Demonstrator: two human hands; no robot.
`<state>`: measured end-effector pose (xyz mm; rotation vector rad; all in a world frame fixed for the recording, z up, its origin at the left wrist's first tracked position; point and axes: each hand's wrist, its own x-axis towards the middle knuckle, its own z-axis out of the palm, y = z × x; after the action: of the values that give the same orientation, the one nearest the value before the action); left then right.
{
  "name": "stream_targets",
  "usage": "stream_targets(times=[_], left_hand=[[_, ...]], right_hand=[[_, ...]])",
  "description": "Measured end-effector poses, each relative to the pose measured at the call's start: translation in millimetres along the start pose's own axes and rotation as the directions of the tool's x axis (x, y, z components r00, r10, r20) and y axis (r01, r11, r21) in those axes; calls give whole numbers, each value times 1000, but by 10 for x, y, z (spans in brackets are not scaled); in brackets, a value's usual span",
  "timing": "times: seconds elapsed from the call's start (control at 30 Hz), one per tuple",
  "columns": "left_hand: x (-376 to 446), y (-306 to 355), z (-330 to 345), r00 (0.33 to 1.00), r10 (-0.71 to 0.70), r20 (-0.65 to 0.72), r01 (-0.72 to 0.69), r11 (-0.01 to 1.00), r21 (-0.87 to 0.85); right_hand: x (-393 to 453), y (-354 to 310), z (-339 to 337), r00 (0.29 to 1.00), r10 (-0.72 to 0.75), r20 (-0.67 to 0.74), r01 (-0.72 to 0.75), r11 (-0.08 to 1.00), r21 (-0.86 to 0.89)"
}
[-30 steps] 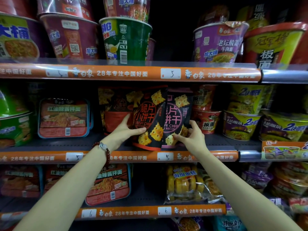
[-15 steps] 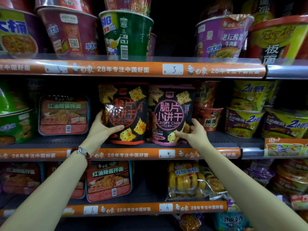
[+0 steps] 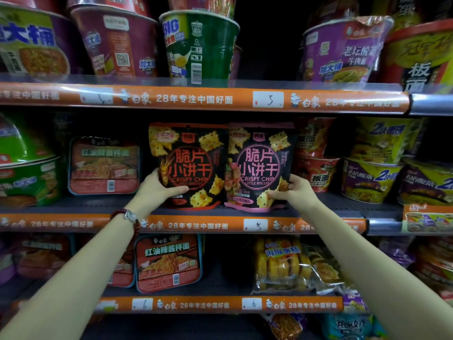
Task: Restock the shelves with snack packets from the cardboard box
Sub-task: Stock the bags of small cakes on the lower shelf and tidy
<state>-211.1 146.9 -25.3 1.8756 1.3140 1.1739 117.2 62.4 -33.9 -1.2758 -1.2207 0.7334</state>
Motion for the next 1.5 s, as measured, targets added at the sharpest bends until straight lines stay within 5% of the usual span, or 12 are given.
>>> stream_targets(times=[0.17,0.37,0.57,1.0,1.23,1.4,1.5], left_hand=[[-5,116,-29,989,-1,145,-3,1000,26],[-20,-42,-126,1000,25,4,-25,997,76],[23,-93,-223,994,-2,113,-7,997,75],[-141,-44,-119,1000,11,-18,-8,988,151],[-259,-143,-181,991,15,-134,16,974,225],[-522,-223,-192,942,134,-306,-72,976,206],[-707,-168,-95,939,266,-218,-213,947,241]], right_hand=[[-10,-49,-8,998,26,61,-28,999,29],[-28,-84,-31,995,58,85,-61,997,41],[-29,-111,-5,990,86,113,-91,995,39],[-127,-105,72,998,54,-19,-54,998,-21],[-333,-42,194,947,-6,-323,-106,938,-330],[-645,-36,334,907,-156,-390,-56,876,-480],[-816,10,387,898,-224,-379,-26,832,-554]])
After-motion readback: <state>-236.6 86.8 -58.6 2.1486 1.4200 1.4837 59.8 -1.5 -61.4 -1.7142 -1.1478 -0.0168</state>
